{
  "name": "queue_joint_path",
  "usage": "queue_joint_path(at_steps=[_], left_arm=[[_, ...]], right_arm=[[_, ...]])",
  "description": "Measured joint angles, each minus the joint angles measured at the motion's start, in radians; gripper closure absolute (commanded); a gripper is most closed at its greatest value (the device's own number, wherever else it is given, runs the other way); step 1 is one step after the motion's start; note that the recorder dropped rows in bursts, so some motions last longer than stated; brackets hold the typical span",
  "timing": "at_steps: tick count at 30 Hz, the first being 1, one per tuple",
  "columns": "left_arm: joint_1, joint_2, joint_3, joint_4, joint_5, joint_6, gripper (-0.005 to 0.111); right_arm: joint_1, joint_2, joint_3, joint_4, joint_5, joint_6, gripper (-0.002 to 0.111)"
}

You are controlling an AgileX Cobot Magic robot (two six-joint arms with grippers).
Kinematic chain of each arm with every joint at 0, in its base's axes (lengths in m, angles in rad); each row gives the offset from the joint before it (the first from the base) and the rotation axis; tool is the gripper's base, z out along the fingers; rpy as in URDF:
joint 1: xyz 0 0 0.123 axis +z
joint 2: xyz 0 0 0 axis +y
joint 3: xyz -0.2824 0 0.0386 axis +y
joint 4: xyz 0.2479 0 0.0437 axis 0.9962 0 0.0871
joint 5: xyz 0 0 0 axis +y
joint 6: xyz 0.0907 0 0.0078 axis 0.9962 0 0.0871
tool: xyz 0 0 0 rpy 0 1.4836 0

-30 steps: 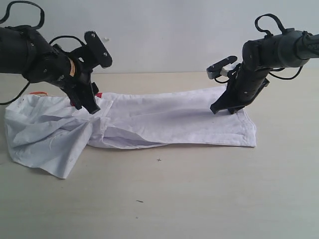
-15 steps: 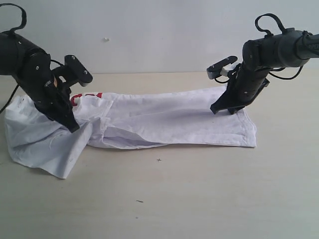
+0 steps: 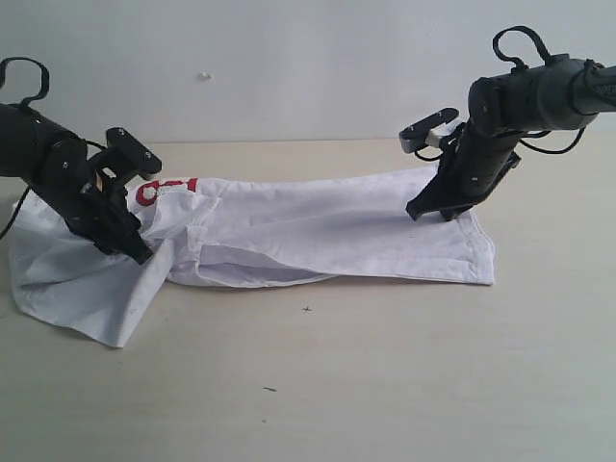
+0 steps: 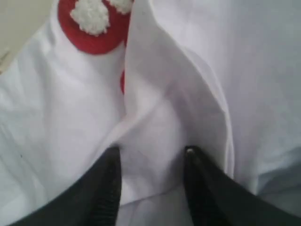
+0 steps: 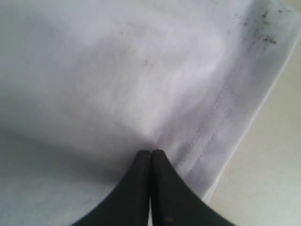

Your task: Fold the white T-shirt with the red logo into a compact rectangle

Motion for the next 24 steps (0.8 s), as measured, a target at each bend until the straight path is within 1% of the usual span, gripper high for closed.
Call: queue_joint_path(at_steps=[2,4,5,6,7,8,10,12,13,14,16,17,18,19,21,23,24], left_arm=[[0.000,0.004,0.000,0.002,-0.035,0.000,0.092],[0.000,0.004,0.000,0.002,-0.080,-0.002,0.102],[0.000,0.004,0.000,0.002,-0.128,-0.005,0.100],[0.000,0.004,-0.002,0.002,-0.143,-0.005,0.092],[0.000,0.002,-0.018,0.004,-0.166,-0.013,0.087],[0.002,0.002,-0.029,0.004,-0.172,-0.018,0.077],[0.010,0.001,-0.068,0.005,-0.182,-0.034,0.068],[0.019,0.001,-0.103,0.005,-0.149,-0.051,0.068],[0.020,-0.001,-0.121,-0.002,-0.089,-0.051,0.067],[0.020,-0.003,-0.135,-0.047,-0.031,-0.047,0.066],[0.023,-0.003,-0.167,-0.292,0.055,0.069,0.059],[0.023,-0.003,-0.183,-0.384,0.078,0.119,0.052],[0.023,-0.003,-0.200,-0.498,0.108,0.173,0.049],[0.021,-0.003,-0.213,-0.565,0.135,0.197,0.050],[0.021,0.000,-0.220,-0.589,0.163,0.198,0.050],[0.021,0.026,-0.224,-0.552,0.162,0.149,0.050],[0.021,0.055,-0.224,-0.510,0.161,0.106,0.050]], right_arm=[[0.000,0.000,0.000,0.000,0.000,0.000,0.108],[0.000,0.000,0.000,0.000,0.000,0.000,0.108],[0.000,0.000,0.000,0.000,0.000,0.000,0.108],[0.000,0.000,0.000,0.000,0.000,0.000,0.108],[0.000,0.000,0.000,0.000,0.000,0.000,0.108],[0.000,0.000,0.000,0.000,0.000,-0.002,0.108],[0.000,0.000,0.000,0.000,0.000,-0.002,0.108],[0.000,0.000,0.000,0.000,0.000,-0.002,0.108],[0.000,0.000,0.000,0.000,0.000,-0.004,0.108],[0.000,0.000,0.000,0.000,0.000,-0.004,0.108],[0.000,0.000,0.000,0.000,0.000,-0.004,0.108],[0.000,0.000,0.000,0.000,0.000,-0.004,0.108],[0.000,0.000,0.000,0.000,0.000,-0.004,0.108],[0.000,0.000,0.000,0.000,0.000,-0.004,0.108],[0.000,0.000,0.000,0.000,0.000,-0.004,0.108],[0.000,0.000,0.000,0.000,0.000,-0.004,0.108],[0.000,0.000,0.000,0.000,0.000,-0.004,0.108]])
